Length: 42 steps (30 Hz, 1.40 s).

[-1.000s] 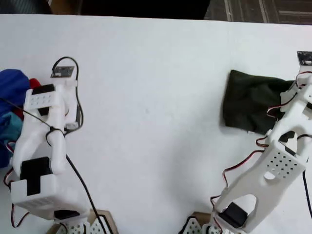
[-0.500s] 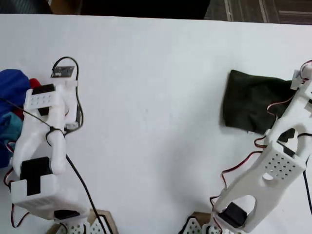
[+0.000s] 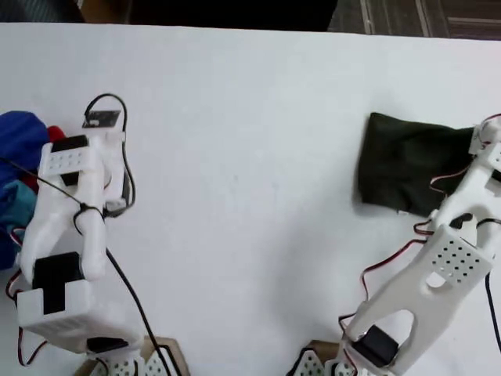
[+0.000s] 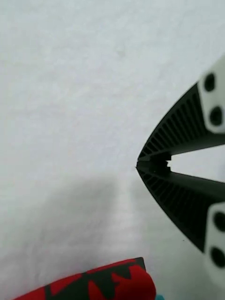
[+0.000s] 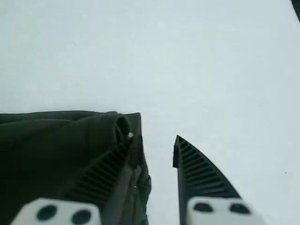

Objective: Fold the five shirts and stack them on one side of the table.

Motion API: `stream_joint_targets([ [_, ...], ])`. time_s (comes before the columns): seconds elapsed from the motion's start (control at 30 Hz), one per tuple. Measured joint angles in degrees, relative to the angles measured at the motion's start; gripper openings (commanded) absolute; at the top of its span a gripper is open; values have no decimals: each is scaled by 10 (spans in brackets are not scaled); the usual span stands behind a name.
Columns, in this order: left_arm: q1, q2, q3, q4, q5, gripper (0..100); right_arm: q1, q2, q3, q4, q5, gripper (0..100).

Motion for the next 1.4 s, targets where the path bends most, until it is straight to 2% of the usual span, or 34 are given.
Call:
stream_joint_targets([
  [0.1, 0, 0, 0, 0, 0, 30, 7, 0, -4, 18, -4, 119],
  [0.23, 0, 0, -18, 7, 1, 30, 6, -12, -33, 99, -61, 120],
  [0.4, -33, 0, -138, 98, 1, 30, -13, -95, -92, 245, -84, 120],
  [0.53, -95, 0, -249, 191, -4, 30, -78, -145, -107, 361, -51, 120],
  [0.7, -222, 0, -350, 222, -91, 37, -182, -170, -106, 482, -35, 180],
  [0.77, -275, 0, -386, 221, -119, 82, -220, -185, -84, 493, -30, 196],
  [0.83, -324, 0, -406, 200, -164, 168, -249, -207, -40, 498, -17, 187],
  [0.9, -352, 2, -408, 174, -213, 222, -273, -236, 25, 499, -1, 173],
  [1.0, -359, 25, -408, 149, -244, 204, -306, -289, 142, 499, 14, 161],
  [1.17, -361, 98, -408, 135, -253, 203, -322, -412, 338, 477, 17, 162],
  [1.4, -388, 146, -410, 128, -253, 207, -324, -578, 587, 362, 17, 160],
])
